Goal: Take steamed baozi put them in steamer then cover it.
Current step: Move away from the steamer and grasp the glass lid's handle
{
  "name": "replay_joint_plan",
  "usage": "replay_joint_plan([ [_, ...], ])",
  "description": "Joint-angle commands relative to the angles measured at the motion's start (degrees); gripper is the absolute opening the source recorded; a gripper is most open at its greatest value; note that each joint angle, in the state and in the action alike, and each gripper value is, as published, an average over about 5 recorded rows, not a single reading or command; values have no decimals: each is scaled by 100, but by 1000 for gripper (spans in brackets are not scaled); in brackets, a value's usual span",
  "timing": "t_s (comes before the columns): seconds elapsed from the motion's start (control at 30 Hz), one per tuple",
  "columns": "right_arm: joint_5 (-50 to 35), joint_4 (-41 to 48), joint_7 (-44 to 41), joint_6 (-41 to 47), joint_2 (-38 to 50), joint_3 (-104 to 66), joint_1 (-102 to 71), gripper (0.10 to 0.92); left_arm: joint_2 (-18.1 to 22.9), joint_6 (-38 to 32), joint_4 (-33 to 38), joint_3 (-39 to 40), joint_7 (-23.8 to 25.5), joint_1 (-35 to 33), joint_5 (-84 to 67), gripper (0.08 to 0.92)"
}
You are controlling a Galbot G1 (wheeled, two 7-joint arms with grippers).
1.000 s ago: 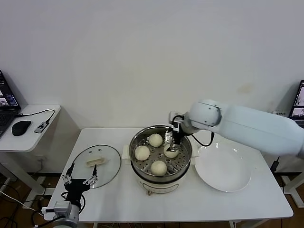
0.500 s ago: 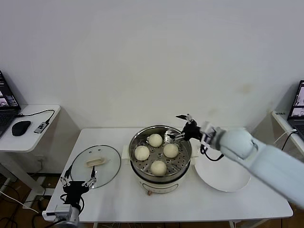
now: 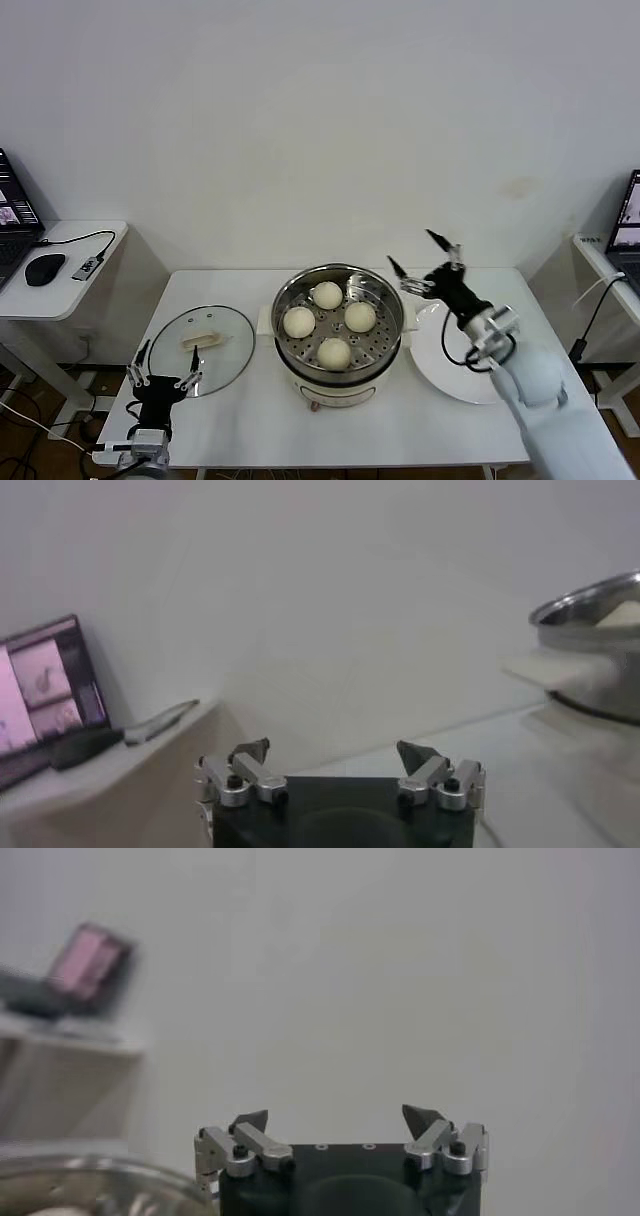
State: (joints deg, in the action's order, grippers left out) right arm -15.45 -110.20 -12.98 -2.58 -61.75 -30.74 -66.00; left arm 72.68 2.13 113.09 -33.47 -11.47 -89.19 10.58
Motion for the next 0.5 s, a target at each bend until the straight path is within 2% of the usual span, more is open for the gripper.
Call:
replay_joint_plan([
  [0.03, 596, -590, -19, -424, -1569, -2327, -1904, 823, -488, -88, -476, -355, 249, 375, 3182, 823],
  [0.23, 436, -591, 525, -407, -1711, -2771, -2170, 823, -1000, -511, -836, -444, 352, 297, 5324, 823],
  [0.33, 327, -565, 707, -420, -1739, -2889, -2163, 823, -1124, -573, -1192, -342, 382, 452, 5707, 823],
  [0.5, 244, -581, 817, -412, -1818, -3017, -2166, 823, -1099, -589, -1800, -39, 384, 1086, 5884, 823],
])
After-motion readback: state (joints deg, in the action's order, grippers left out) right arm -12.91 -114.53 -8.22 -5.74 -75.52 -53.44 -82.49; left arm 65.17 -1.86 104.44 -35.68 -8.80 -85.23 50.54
